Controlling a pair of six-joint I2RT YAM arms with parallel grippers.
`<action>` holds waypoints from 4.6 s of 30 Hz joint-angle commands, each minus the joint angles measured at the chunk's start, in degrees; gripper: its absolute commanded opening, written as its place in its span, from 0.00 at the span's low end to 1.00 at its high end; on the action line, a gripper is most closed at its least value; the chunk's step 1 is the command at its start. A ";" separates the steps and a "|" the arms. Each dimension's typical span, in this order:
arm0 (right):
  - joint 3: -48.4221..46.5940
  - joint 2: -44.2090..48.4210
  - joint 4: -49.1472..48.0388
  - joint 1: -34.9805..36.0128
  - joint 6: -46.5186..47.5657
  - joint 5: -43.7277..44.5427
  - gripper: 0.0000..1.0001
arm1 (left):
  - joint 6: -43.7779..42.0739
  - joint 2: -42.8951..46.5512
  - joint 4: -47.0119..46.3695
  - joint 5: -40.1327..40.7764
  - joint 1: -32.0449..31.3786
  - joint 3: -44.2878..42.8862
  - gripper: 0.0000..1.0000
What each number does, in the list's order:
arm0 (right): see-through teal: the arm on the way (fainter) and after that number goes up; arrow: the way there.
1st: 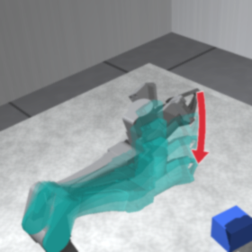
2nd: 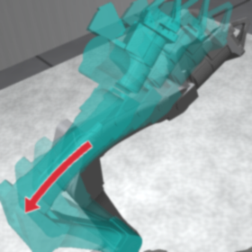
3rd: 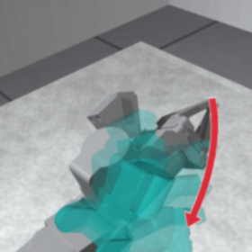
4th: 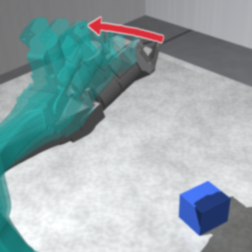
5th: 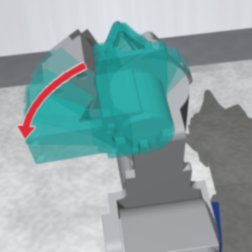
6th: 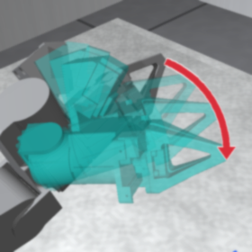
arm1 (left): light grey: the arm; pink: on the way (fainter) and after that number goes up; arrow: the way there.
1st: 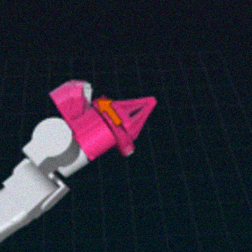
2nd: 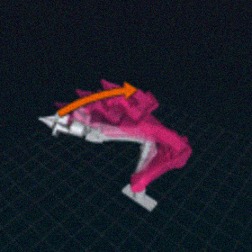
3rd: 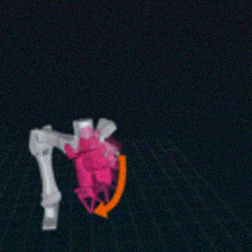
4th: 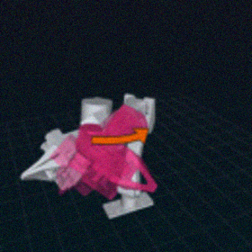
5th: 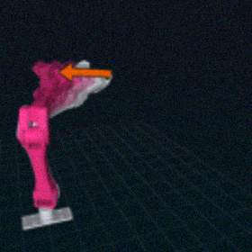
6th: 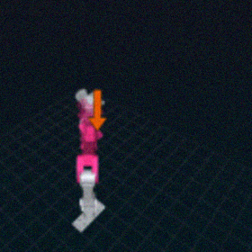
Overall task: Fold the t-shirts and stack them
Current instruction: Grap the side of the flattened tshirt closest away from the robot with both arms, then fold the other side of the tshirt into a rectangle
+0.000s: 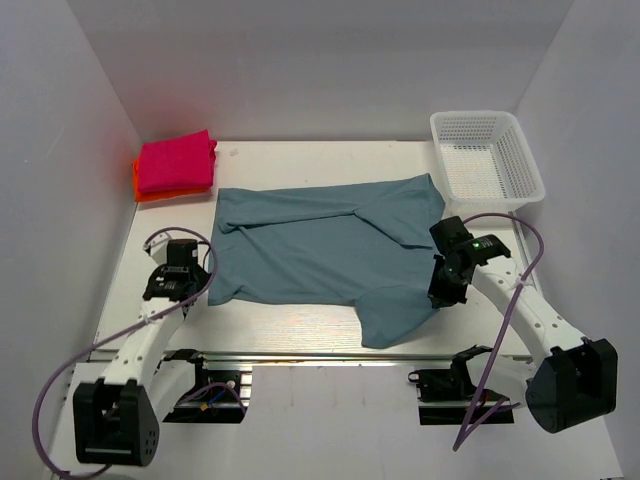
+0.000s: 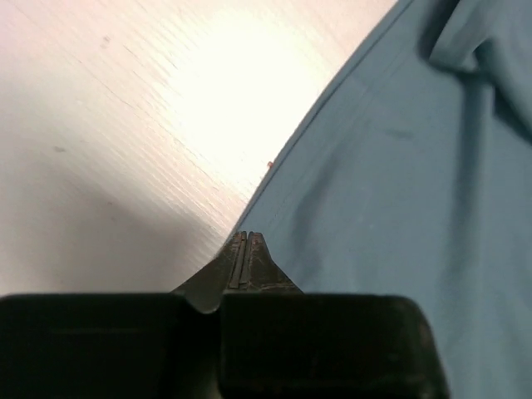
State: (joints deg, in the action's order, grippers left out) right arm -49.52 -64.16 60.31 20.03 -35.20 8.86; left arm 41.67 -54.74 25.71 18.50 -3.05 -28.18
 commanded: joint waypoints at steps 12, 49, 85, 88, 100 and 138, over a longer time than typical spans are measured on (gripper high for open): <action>-1.55 -1.49 1.47 -1.22 2.07 3.00 0.00 | -10.90 -3.00 -6.73 -19.64 -0.47 3.39 0.36; 0.29 -4.30 -0.02 -6.58 6.28 -0.06 0.00 | 7.20 -14.52 17.44 -1.80 0.32 -0.73 0.45; 10.75 0.98 -11.44 25.84 9.11 -11.85 0.86 | 8.51 3.32 16.29 -9.98 -0.82 5.07 0.83; 12.87 -2.71 -12.95 29.00 5.51 -10.37 0.88 | 8.52 3.32 16.91 -9.27 -0.82 5.60 0.73; 16.99 -5.45 -24.62 31.03 0.66 1.69 0.72 | 7.99 1.22 9.45 -12.26 -0.82 7.79 0.35; -14.89 -19.49 -24.72 14.07 14.28 9.68 0.00 | 3.42 -6.76 -2.59 -10.60 0.32 -11.53 0.00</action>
State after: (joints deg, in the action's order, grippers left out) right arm -60.03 -81.56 38.65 35.92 -23.90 19.00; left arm 45.89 -59.18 25.28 4.84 -3.09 -36.36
